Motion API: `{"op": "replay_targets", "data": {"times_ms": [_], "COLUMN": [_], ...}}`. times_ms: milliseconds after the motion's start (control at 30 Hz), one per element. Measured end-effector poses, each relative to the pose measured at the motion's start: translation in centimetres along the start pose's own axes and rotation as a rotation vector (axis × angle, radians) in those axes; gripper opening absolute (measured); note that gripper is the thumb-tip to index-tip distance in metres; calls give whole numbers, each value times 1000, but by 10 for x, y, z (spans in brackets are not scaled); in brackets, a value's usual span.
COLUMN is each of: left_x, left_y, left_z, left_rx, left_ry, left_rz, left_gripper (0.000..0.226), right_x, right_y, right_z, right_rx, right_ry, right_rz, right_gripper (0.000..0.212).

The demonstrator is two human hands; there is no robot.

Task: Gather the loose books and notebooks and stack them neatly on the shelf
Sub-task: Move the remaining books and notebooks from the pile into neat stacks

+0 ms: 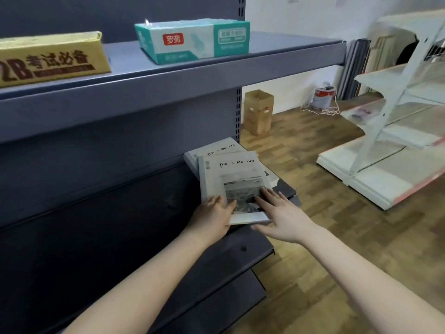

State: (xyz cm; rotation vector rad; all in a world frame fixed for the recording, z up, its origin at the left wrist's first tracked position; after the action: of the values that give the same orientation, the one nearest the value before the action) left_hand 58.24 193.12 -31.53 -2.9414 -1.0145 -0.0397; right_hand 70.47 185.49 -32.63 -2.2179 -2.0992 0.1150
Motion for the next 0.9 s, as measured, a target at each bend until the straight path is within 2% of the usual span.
{"op": "replay_targets", "data": {"times_ms": [133,267,333,500,567,700,767,900], "left_x": [19,37,39,45,43,42,41,42], "left_y": [2,1,-1,-13,-17,-19,-20,-23], "left_z": [1,5,9,22,24,28,28,31], "left_rx": [19,-96,-149,-423,-461,-477,-470,-451], "left_ry": [75,156,185,244,292,281,299,328], "left_rz": [5,-99,-172,-260,-306,-345,-357,-351], "left_gripper": [69,76,74,57,54,55,60,55], "right_x": [17,42,54,72,76,72,66,64], "right_y": [17,43,58,66,67,71,74,85], "right_z": [-6,-1,3,-1,-2,4,1,1], "right_rx": [-22,62,167,251,308,406,443,477], "right_ry": [-33,-4,15,85,135,238,326,358], "right_rz": [-16,16,25,-9,-31,-65,0,158], "right_gripper": [89,59,55,58,58,55,55,75]}}
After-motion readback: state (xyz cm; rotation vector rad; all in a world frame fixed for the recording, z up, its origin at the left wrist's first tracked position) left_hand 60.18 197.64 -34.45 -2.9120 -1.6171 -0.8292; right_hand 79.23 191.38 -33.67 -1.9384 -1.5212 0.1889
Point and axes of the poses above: each hand's wrist, its own x-axis towards the middle knuckle, its own z-axis out of the palm, y = z × x, the point moved 8 cm from there along x, towards the middle knuckle, and after that the axes turned 5 degrees about -z, right-handed, at the moved point
